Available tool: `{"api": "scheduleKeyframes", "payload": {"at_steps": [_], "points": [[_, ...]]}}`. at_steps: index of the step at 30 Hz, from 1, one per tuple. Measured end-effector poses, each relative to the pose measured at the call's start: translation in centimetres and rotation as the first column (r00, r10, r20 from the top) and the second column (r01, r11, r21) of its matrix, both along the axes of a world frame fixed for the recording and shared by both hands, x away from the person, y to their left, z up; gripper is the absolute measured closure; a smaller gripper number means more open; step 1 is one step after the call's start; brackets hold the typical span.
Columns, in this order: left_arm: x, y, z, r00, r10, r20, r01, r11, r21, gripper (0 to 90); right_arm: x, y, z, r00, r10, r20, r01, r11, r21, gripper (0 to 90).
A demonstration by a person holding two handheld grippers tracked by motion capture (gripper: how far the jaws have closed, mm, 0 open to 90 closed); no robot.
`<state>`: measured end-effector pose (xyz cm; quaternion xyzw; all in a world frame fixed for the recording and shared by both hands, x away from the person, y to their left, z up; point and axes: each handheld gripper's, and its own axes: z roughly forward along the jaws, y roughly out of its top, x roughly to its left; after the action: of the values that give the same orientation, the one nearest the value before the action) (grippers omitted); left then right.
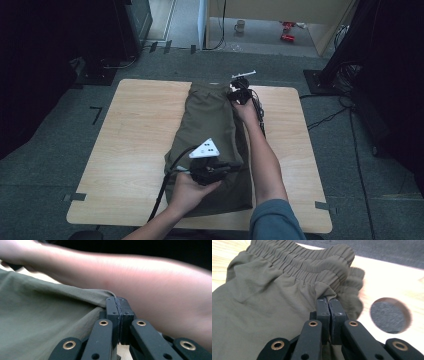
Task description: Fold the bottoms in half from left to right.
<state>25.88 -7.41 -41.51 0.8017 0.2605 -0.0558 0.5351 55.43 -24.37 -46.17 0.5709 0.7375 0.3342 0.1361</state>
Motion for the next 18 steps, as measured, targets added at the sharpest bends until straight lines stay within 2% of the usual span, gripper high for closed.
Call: {"api": "scheduleKeyframes", "payload": {"at_steps": [4, 6, 8, 9, 14, 18], "points": [[-0.6, -2.4, -3.8, 0.9972, -0.040, -0.064, 0.044, 0.9961, 0.076, 90.0, 0.0, -0.7, -0.1, 0.9998, -0.017, -0.009, 0.017, 1.000, 0.011, 88.0], [-0.9, -3.3, -5.3, 0.9968, -0.049, -0.063, 0.057, 0.9905, 0.126, 90.0, 0.0, -0.9, -0.3, 0.9998, -0.019, -0.009, 0.019, 1.000, 0.004, 87.8], [-1.1, -3.7, -6.4, 0.9966, -0.052, -0.064, 0.061, 0.9871, 0.148, 90.0, 0.0, -1.1, -0.7, 0.9997, -0.023, -0.011, 0.023, 1.000, 0.003, 87.7], [-1.1, -3.8, -6.6, 0.9958, -0.049, -0.078, 0.060, 0.9875, 0.146, 90.0, -0.1, -1.2, -0.8, 0.9997, -0.025, -0.009, 0.025, 1.000, 0.001, 87.7], [-1.2, -4.4, -7.4, 0.9957, -0.051, -0.077, 0.062, 0.9870, 0.148, 89.2, 0.0, -1.5, -1.0, 0.9996, -0.027, -0.006, 0.027, 1.000, -0.004, 87.0], [-1.1, -4.4, -7.6, 0.9948, -0.069, -0.076, 0.079, 0.9855, 0.150, 82.9, 0.0, -1.7, -1.2, 0.9993, -0.038, 0.003, 0.038, 0.999, -0.020, 82.0]]}}
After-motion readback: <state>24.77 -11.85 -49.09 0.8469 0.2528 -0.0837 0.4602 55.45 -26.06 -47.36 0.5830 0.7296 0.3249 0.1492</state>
